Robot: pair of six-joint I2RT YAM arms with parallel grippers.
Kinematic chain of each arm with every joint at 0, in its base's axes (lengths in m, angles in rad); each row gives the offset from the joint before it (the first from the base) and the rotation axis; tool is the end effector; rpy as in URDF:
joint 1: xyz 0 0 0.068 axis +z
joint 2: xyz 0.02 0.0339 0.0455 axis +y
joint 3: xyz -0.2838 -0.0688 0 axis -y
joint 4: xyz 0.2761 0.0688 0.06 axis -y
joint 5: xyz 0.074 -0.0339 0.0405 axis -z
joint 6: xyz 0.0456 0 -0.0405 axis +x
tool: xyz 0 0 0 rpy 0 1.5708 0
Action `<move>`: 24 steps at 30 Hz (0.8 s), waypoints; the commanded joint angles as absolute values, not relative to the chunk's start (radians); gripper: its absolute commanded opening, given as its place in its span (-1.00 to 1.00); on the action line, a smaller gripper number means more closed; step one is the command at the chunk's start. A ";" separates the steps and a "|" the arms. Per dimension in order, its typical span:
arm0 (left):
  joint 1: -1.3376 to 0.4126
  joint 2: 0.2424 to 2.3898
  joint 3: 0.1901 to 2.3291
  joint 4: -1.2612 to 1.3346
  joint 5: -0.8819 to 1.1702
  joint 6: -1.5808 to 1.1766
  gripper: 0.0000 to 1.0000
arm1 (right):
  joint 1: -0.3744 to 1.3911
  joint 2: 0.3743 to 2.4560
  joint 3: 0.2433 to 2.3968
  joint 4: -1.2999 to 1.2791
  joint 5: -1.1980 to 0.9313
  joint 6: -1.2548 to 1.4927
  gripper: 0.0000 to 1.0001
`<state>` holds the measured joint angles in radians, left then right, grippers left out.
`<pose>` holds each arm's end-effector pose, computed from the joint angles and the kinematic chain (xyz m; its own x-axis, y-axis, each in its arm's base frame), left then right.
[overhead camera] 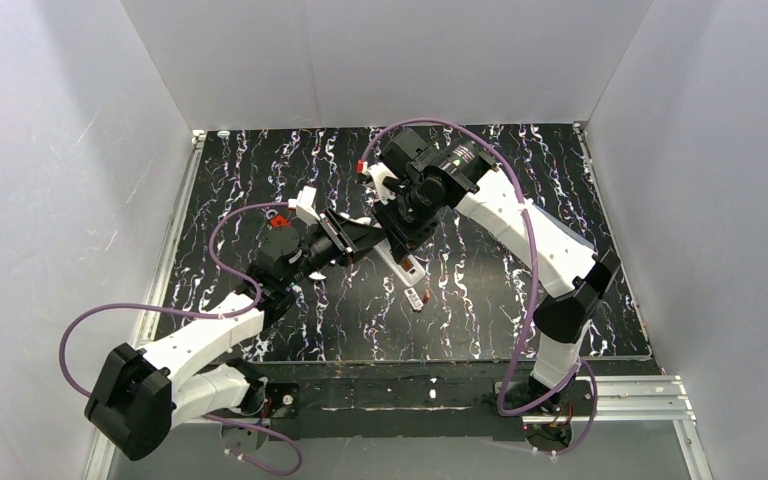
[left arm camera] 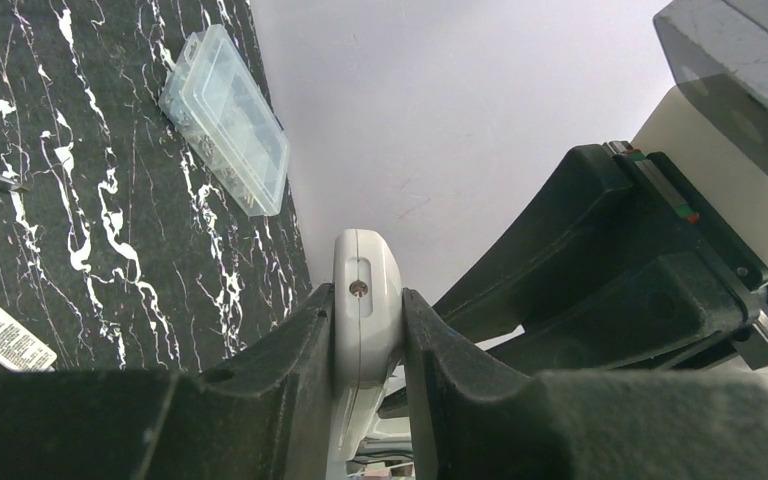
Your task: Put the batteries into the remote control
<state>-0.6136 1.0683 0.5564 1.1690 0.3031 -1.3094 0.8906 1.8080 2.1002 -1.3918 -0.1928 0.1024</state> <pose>0.1937 -0.1530 0.3511 -0.5885 -0.7132 -0.3807 0.6744 -0.1733 -0.7178 0.2371 0.3069 0.4205 -0.6411 -0.6329 -0.4341 -0.7562 0.6176 0.2162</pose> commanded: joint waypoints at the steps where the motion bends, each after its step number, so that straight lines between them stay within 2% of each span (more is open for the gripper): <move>1: -0.636 1.045 0.603 1.331 0.347 -1.350 -1.00 | 0.894 1.798 2.110 -1.314 -0.200 0.109 -0.38; 5: -0.636 1.034 0.590 1.277 0.353 -1.297 -1.00 | 0.894 1.762 2.115 -1.274 -0.144 0.125 -0.37; 9: -0.635 0.987 0.574 1.122 0.349 -1.196 -1.00 | 0.870 1.635 2.036 -1.149 0.039 0.228 -0.29; 12: -0.634 0.934 0.563 1.007 0.323 -1.124 -1.00 | 0.799 1.485 1.846 -1.034 0.101 0.351 -0.23; 16: -0.632 0.862 0.556 0.825 0.256 -1.078 -1.00 | 0.661 1.318 1.531 -0.989 0.071 0.488 -0.05; 19: -0.631 0.826 0.553 0.760 0.239 -1.046 -1.00 | 0.647 1.251 1.349 -1.017 0.069 0.525 -0.02; 24: -0.630 0.817 0.571 0.726 0.246 -1.018 -1.00 | 0.675 1.155 1.036 -0.966 -0.095 0.576 -0.02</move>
<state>-0.6312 0.8364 0.5514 0.7509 0.2470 -1.0695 0.6453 1.2060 1.2198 -1.0237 0.0154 0.4973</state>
